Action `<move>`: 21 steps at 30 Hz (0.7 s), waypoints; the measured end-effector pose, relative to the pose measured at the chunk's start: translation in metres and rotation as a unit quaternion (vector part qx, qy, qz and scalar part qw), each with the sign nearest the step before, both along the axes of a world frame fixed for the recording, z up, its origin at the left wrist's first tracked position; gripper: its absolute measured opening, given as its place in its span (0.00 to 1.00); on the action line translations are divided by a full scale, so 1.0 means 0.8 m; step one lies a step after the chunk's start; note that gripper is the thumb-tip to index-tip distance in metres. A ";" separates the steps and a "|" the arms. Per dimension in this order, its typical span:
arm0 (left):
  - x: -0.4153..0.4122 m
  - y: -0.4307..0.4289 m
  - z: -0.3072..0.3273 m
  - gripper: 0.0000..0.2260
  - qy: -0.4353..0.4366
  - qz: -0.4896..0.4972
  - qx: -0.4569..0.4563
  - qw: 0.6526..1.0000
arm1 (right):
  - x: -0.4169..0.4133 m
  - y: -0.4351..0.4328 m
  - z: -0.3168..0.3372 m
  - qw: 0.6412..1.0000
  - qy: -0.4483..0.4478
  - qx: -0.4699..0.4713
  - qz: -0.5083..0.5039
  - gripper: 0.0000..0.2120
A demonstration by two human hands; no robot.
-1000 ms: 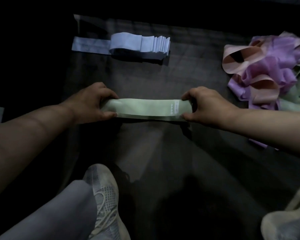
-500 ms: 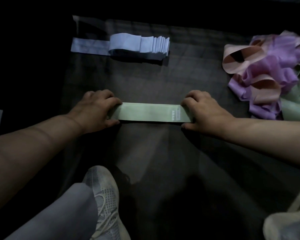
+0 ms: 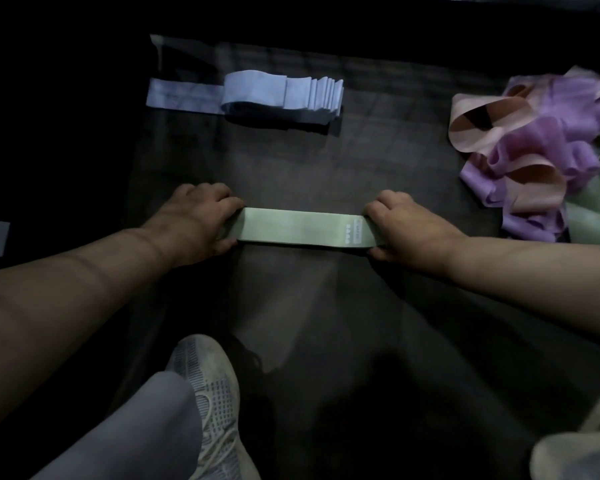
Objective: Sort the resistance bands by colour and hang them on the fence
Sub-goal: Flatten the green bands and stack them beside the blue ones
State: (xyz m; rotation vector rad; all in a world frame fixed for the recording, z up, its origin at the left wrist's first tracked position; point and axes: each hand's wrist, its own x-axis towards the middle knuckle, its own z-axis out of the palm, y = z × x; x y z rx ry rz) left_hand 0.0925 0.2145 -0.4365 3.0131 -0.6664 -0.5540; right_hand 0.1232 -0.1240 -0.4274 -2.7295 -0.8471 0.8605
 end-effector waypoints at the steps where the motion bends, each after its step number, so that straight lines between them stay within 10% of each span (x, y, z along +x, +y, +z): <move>1: 0.000 0.000 0.000 0.26 -0.003 -0.004 0.000 1.000 | 0.000 0.000 0.000 1.000 -0.002 0.002 0.000 0.25; 16: -0.006 0.003 0.001 0.31 0.012 0.022 -0.003 1.000 | -0.012 -0.025 -0.004 0.988 0.059 0.079 -0.116 0.47; 21: -0.019 -0.001 0.001 0.31 0.020 0.292 -0.086 0.952 | -0.032 -0.020 -0.011 0.881 0.131 0.138 -0.434 0.17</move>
